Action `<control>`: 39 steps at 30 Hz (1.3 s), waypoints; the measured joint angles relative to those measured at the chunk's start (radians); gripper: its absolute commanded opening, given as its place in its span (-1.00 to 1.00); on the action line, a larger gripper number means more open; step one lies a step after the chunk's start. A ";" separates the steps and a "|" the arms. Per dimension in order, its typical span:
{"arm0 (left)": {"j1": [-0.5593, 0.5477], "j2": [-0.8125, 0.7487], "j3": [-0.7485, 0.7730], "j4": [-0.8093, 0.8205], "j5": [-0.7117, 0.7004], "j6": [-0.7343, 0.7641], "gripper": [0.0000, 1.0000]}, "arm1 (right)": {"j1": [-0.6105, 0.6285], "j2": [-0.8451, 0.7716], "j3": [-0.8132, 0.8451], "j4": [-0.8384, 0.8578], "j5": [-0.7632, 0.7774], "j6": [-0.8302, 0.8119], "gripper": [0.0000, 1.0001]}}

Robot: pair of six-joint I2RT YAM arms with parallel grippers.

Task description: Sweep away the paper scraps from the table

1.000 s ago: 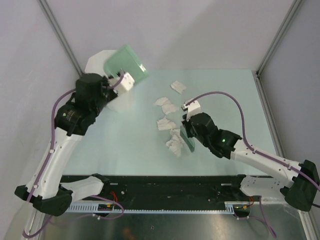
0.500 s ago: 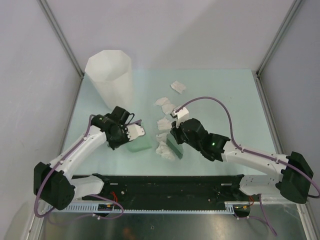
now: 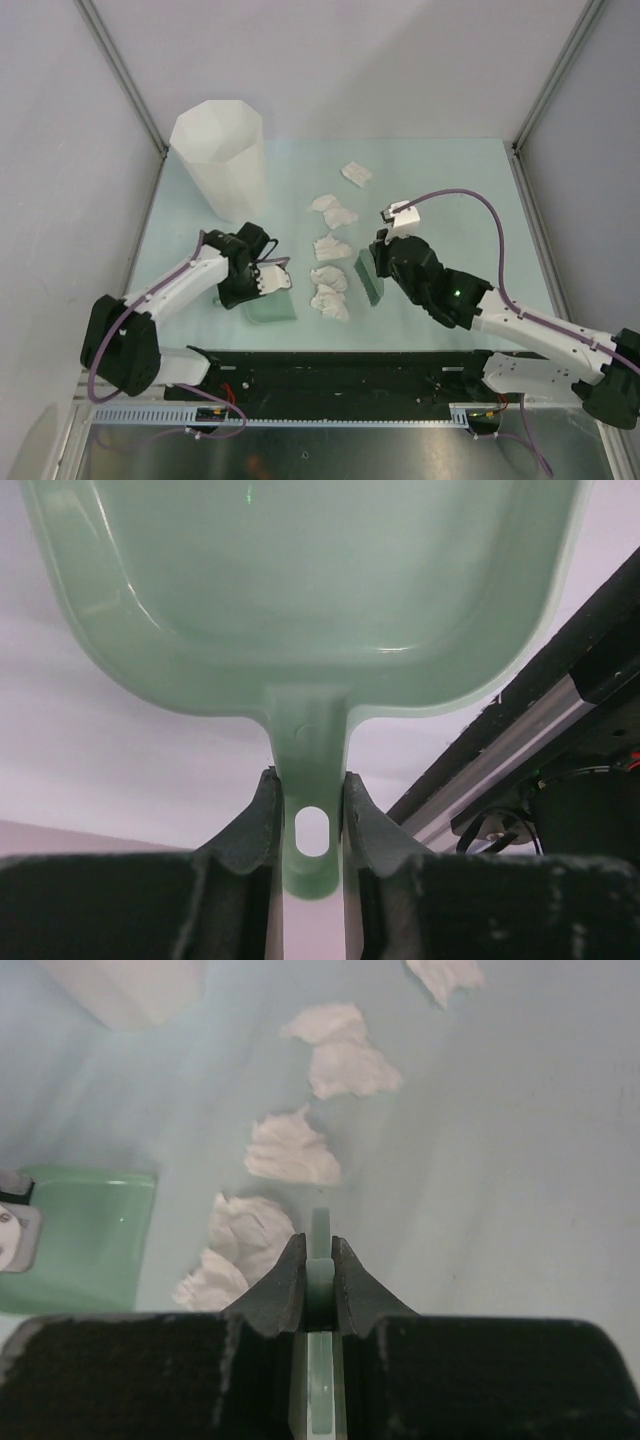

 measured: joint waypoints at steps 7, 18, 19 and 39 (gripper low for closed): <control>-0.027 0.090 0.003 0.019 0.040 -0.010 -1.00 | 0.061 0.093 0.000 -0.117 0.037 0.125 -1.00; -0.040 0.185 0.016 0.084 0.104 -0.025 -1.00 | 0.110 0.257 0.000 0.196 -0.186 0.169 -1.00; -0.040 0.186 0.017 0.089 0.113 -0.025 -1.00 | 0.110 0.257 0.000 0.227 -0.205 0.168 -1.00; 0.007 -0.024 0.102 0.123 0.407 -0.044 -1.00 | 0.024 -0.176 0.011 0.000 0.089 0.100 -1.00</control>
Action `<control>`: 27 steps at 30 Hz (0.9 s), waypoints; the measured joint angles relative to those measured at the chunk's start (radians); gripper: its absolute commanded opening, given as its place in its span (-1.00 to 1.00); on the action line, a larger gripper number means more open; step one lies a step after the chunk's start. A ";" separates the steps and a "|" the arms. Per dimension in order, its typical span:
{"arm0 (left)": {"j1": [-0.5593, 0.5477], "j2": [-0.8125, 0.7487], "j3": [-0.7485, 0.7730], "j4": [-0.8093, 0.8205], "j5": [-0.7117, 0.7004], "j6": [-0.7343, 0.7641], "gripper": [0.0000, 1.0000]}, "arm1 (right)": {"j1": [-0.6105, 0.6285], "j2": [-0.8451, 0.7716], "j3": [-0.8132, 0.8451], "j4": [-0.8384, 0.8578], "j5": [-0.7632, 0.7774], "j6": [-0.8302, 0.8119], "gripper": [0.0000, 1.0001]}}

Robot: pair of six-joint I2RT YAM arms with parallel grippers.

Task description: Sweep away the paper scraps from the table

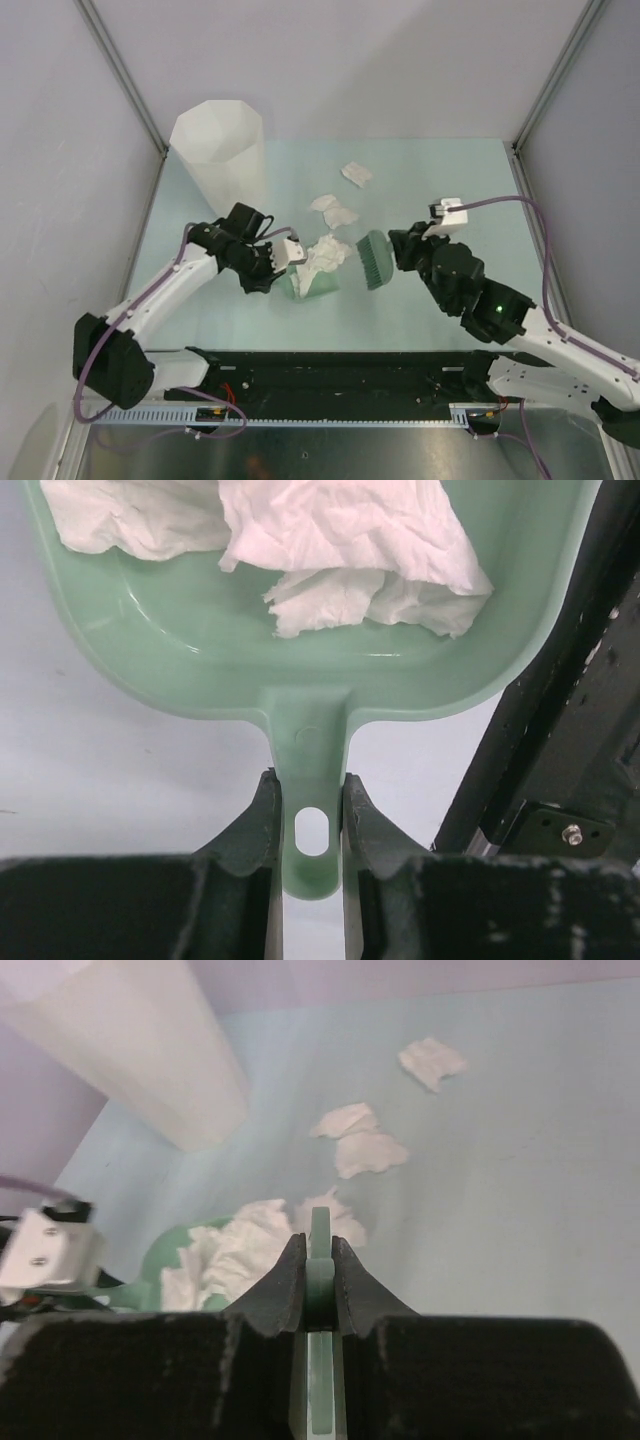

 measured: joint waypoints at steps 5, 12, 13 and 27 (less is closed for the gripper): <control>0.019 -0.067 0.093 -0.005 0.040 -0.044 -1.00 | -0.037 -0.090 0.000 -0.071 0.066 -0.010 -1.00; 0.139 -0.061 0.317 -0.005 0.062 -0.145 -1.00 | -0.080 -0.171 0.000 -0.153 0.106 -0.011 -1.00; 0.161 -0.052 0.355 -0.004 0.065 -0.163 -0.99 | -0.082 -0.174 0.000 -0.159 0.106 -0.011 -1.00; 0.312 0.131 0.840 0.004 -0.206 -0.288 -0.99 | -0.087 -0.118 0.001 -0.199 0.079 -0.011 -1.00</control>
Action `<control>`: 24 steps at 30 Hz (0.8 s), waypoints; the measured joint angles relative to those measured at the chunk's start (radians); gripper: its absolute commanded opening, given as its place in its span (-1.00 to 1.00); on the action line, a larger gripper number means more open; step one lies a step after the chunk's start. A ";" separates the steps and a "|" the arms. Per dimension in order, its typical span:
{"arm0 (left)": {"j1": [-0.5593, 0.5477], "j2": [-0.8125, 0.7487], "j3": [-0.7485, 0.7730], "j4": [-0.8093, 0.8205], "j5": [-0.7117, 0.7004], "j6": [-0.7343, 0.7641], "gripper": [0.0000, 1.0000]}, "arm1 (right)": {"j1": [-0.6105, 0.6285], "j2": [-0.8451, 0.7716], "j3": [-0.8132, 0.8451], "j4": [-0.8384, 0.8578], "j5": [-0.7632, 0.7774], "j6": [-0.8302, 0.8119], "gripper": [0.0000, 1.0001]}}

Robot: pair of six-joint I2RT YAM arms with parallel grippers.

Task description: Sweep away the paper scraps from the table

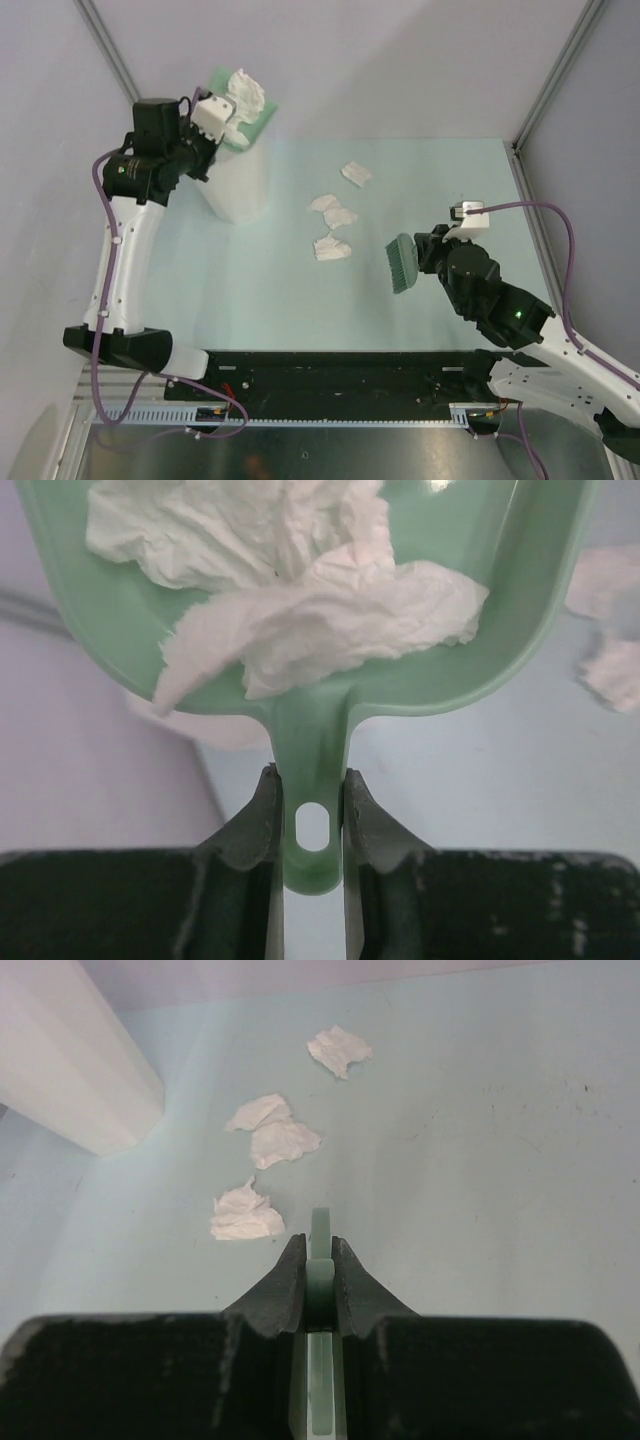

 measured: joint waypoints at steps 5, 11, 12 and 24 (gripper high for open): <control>0.035 0.066 0.092 0.003 -0.264 0.038 -1.00 | 0.000 0.000 0.000 -0.002 -0.009 0.000 -1.00; 0.045 0.129 0.154 -0.001 -0.498 0.130 -1.00 | 0.000 0.002 0.000 -0.003 -0.017 0.001 -1.00; 0.045 0.137 0.162 0.000 -0.530 0.146 -1.00 | 0.000 0.003 0.000 -0.003 -0.020 0.001 -1.00; -0.044 0.119 -0.158 0.326 -0.994 0.503 -1.00 | 0.000 0.029 0.000 -0.003 -0.036 0.004 -1.00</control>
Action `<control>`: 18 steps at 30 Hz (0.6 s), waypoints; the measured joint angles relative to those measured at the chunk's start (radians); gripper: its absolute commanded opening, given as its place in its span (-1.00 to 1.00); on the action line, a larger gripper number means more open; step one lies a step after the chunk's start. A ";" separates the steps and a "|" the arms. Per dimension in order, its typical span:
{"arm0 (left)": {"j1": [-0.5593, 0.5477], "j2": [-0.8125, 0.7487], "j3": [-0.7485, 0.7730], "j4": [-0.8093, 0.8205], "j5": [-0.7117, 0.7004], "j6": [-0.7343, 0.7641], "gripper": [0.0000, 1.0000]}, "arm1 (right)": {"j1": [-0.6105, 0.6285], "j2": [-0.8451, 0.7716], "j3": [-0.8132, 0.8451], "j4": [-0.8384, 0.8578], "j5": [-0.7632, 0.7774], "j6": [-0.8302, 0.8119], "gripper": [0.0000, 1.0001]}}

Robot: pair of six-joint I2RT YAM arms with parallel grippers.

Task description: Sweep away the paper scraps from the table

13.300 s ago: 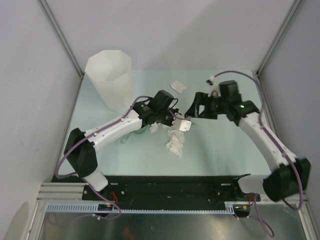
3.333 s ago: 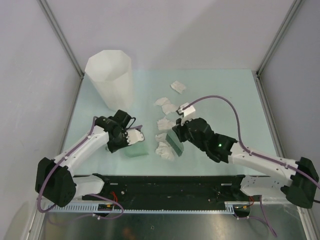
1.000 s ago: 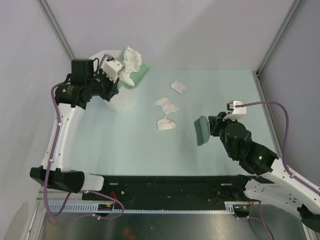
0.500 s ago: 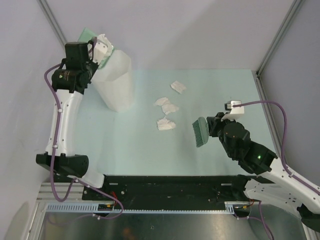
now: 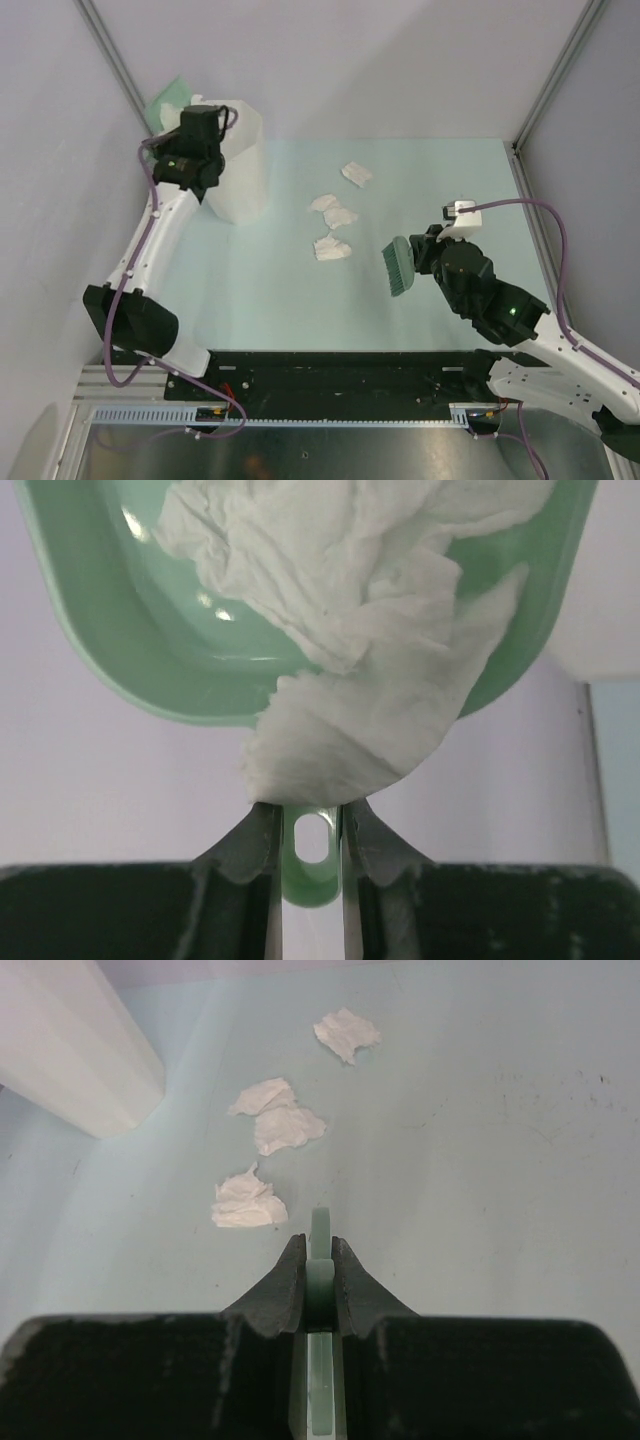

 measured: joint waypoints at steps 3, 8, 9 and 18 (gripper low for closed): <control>-0.032 -0.006 -0.096 0.159 -0.068 0.138 -1.00 | 0.000 0.000 0.000 -0.001 0.000 0.000 -1.00; -0.043 -0.038 -0.214 0.405 -0.124 0.360 -1.00 | 0.000 -0.002 0.000 -0.006 0.001 0.000 -1.00; -0.044 -0.051 -0.251 0.484 -0.126 0.430 -1.00 | 0.000 -0.002 0.000 -0.006 0.001 0.000 -1.00; -0.058 -0.118 -0.523 1.111 -0.032 0.915 -1.00 | 0.000 -0.007 0.000 -0.006 0.001 0.000 -1.00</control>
